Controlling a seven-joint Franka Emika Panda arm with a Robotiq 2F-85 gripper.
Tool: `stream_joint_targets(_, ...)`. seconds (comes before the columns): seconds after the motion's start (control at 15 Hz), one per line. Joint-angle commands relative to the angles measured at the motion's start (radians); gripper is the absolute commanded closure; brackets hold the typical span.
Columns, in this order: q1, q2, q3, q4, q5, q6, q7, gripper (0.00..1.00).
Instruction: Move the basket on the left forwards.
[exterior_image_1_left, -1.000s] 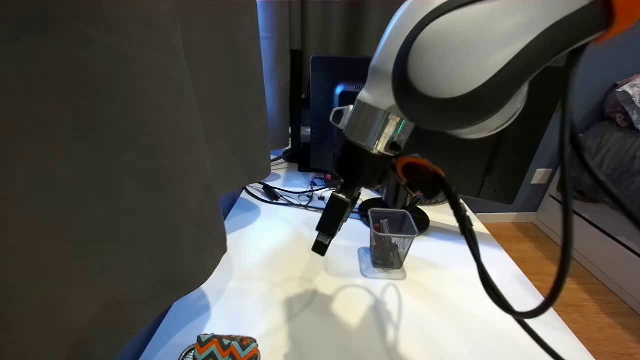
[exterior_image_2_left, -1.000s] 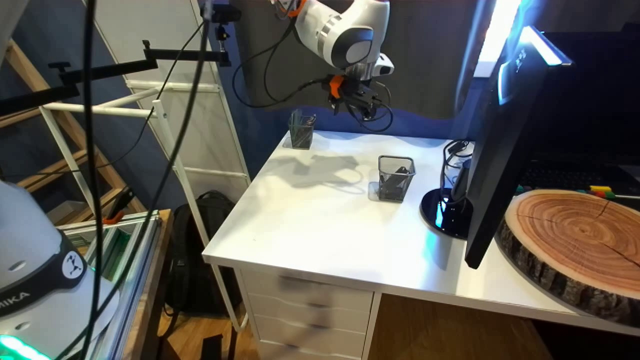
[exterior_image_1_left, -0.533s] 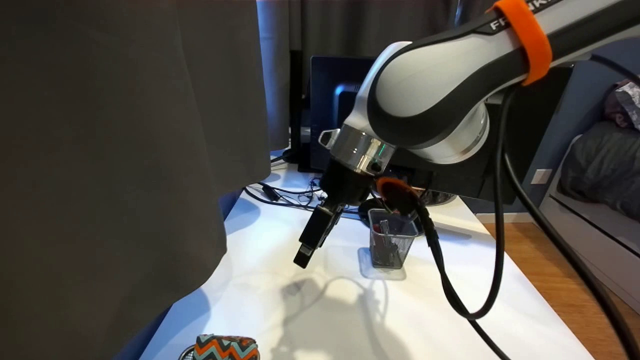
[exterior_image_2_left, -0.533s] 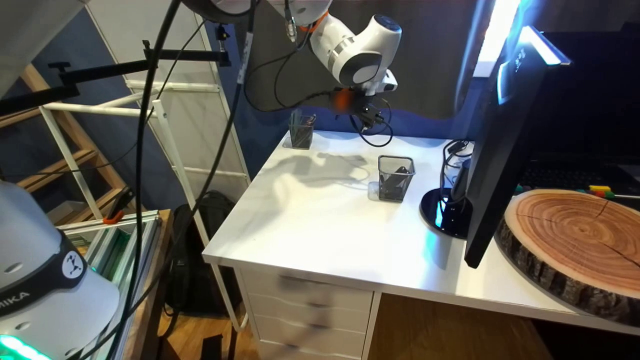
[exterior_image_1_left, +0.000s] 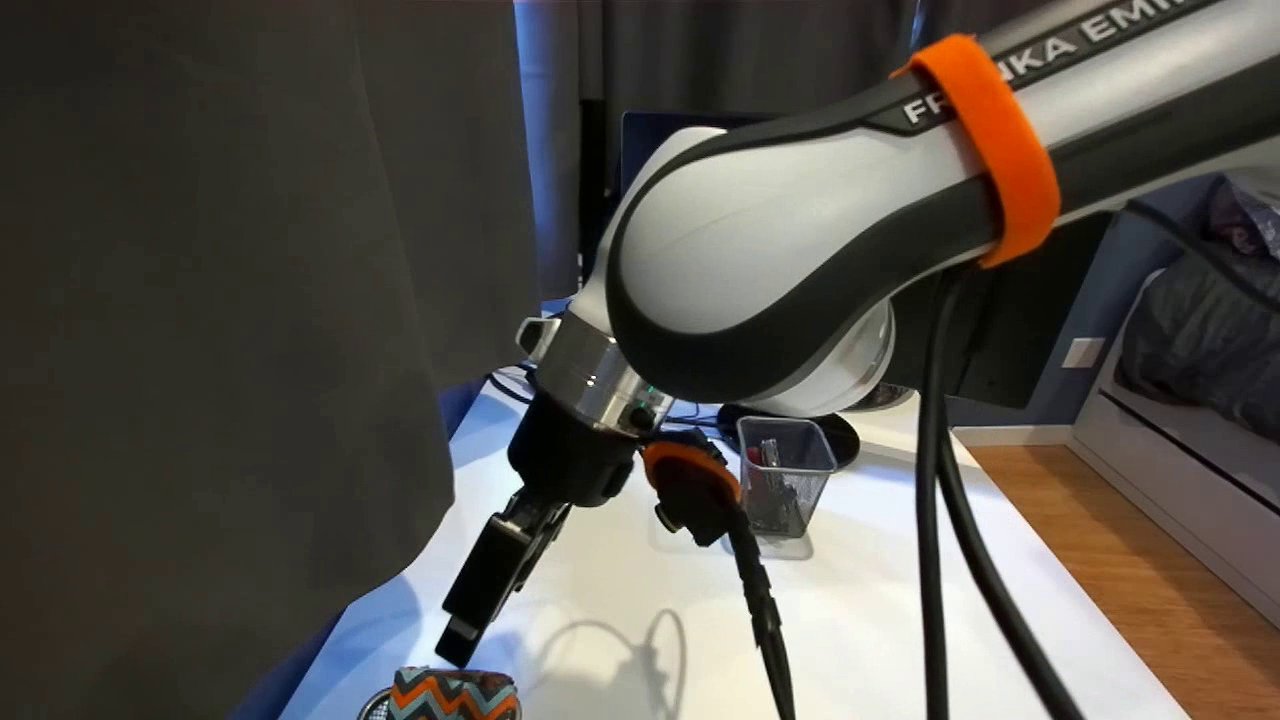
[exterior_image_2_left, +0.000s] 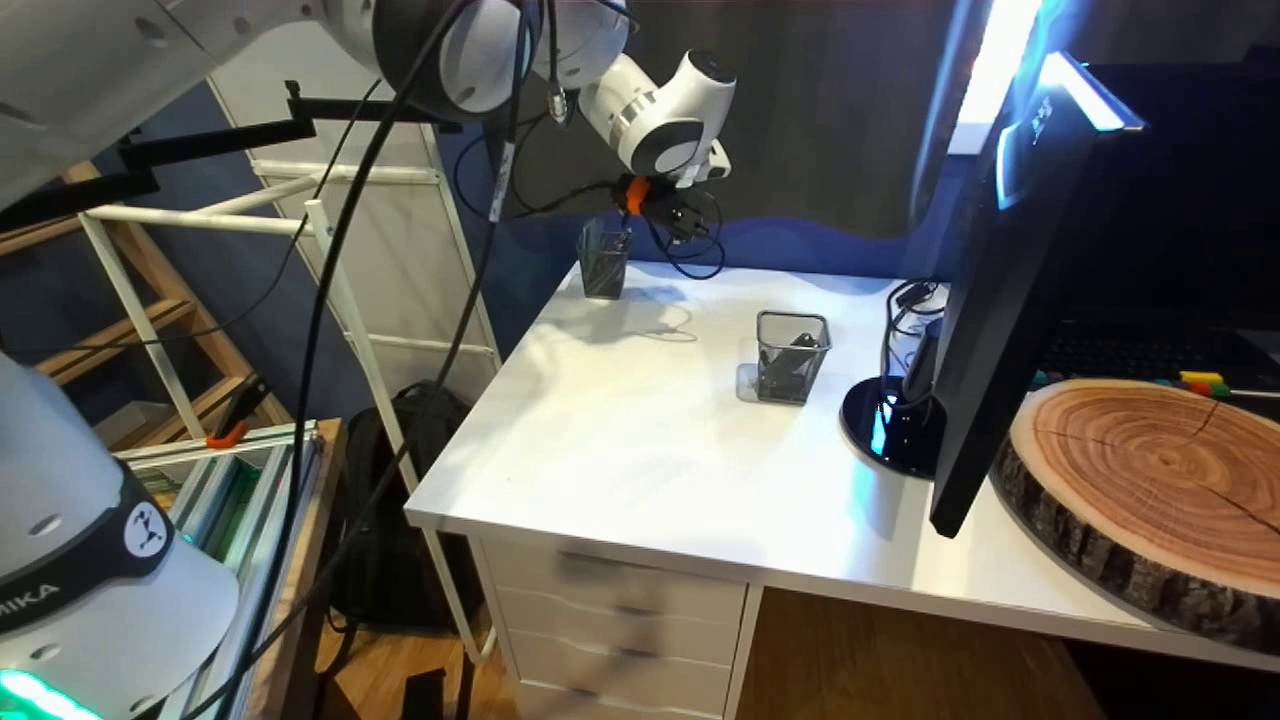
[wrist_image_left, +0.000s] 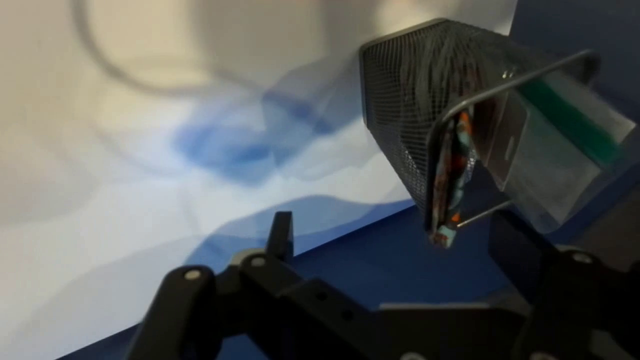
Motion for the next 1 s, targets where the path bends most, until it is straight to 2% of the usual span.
stream_joint_targets(0.0,0.016,0.064,0.01,0.116,-0.007,-0.04,0.0,0.0)
stream_joint_targets(0.27,0.03,0.084,0.003,0.165,-0.017,-0.155,-0.025,0.0)
stream_joint_targets(0.6,0.034,0.085,-0.019,0.172,-0.004,-0.082,0.021,0.0)
stream_joint_targets(0.93,0.067,0.112,-0.09,0.2,-0.039,-0.11,0.058,0.0)
